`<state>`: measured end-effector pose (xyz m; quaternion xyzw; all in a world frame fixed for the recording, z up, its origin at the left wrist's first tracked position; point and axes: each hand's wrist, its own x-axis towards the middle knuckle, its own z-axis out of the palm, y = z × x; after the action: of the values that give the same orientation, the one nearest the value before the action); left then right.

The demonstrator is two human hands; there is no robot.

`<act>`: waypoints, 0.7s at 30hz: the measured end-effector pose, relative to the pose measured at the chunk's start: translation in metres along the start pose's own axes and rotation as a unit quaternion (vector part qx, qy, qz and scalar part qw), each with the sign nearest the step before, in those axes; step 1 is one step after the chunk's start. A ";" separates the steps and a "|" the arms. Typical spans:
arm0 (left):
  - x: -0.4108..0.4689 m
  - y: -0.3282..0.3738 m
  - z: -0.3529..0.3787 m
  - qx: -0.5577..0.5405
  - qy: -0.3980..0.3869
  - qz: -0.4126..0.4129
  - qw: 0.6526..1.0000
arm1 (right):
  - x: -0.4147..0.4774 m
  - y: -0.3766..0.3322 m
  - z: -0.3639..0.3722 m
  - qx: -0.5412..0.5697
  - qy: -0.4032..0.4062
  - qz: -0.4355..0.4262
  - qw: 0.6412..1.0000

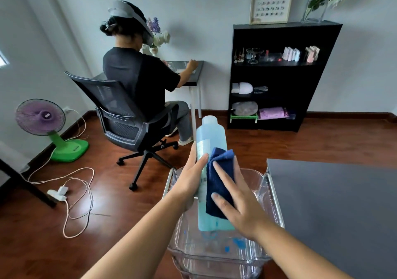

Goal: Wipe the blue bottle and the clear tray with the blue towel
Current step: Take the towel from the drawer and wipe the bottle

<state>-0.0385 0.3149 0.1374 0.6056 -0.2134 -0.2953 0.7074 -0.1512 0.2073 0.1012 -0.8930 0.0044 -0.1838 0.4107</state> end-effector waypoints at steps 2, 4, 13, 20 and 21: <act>-0.004 -0.002 0.003 -0.044 -0.033 0.005 0.998 | 0.020 -0.002 -0.007 -0.007 0.029 0.009 1.000; -0.004 -0.002 0.008 -0.059 -0.059 0.003 0.997 | 0.048 -0.007 -0.020 0.031 0.055 0.029 0.998; 0.011 0.016 -0.002 -0.054 0.012 0.009 0.998 | -0.012 -0.018 0.012 0.156 0.004 0.002 0.988; 0.007 0.023 0.009 -0.091 -0.056 0.031 0.994 | 0.057 -0.029 -0.036 0.013 0.096 0.011 0.995; 0.008 0.025 0.010 -0.092 -0.054 0.033 0.994 | 0.062 -0.029 -0.039 -0.012 0.099 -0.002 0.995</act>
<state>-0.0353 0.3046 0.1630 0.5140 -0.2430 -0.3225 0.7568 -0.1108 0.1880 0.1664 -0.8754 0.0449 -0.2718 0.3971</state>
